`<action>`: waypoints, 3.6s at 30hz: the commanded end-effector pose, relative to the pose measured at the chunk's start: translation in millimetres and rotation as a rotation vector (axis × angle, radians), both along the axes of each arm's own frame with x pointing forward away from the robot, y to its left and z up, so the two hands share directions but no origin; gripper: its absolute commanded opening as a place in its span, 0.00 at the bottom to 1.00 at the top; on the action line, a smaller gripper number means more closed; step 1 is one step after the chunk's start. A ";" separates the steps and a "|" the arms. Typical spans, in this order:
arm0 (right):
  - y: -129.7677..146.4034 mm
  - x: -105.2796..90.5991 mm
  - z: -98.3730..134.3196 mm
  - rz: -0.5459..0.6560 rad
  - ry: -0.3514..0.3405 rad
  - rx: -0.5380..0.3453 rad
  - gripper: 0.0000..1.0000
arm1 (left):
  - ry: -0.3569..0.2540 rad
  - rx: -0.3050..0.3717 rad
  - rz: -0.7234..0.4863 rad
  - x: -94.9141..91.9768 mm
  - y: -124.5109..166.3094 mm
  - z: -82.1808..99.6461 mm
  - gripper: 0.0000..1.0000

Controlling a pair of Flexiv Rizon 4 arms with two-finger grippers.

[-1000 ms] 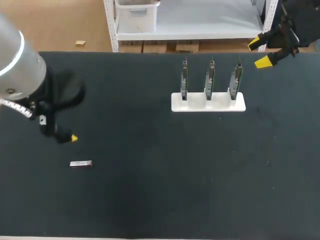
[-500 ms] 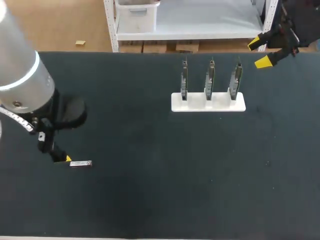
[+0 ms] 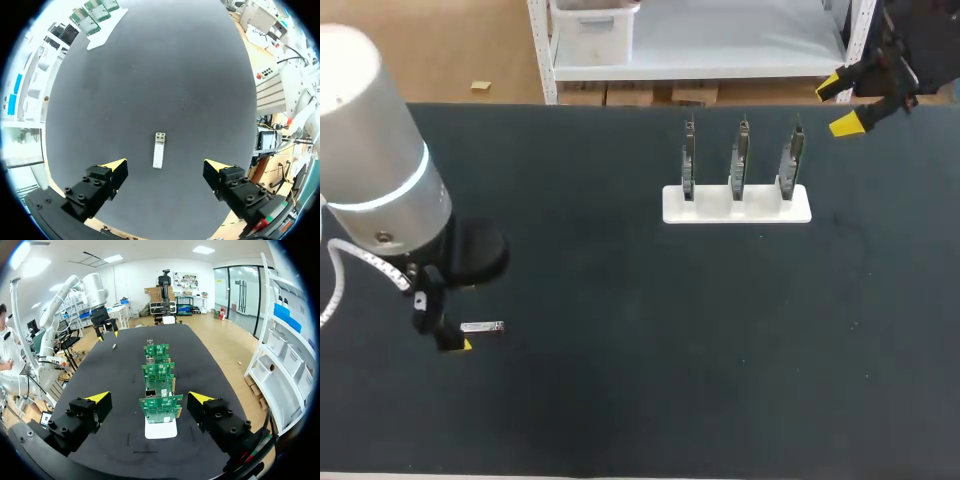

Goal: Pick up the optical module with the left hand, and insert it into the network port with the right hand.

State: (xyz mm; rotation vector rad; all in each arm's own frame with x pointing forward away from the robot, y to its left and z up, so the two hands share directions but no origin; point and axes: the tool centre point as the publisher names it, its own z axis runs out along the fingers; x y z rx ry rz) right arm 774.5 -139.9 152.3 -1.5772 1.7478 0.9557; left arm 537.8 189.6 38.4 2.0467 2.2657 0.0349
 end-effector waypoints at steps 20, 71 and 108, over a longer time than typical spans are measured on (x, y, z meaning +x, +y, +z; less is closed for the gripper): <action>0.3 -1.6 0.3 -0.003 -0.002 -0.001 1.00 | 0.022 0.003 0.017 1.9 0.3 -33.1 1.00; 0.3 -1.6 0.3 -0.003 -0.002 -0.001 1.00 | 0.109 0.027 0.052 -1.7 13.1 -67.8 0.00; 0.3 -1.6 0.3 -0.003 -0.002 -0.001 1.00 | -0.482 -0.898 0.175 204.4 -76.6 140.8 0.00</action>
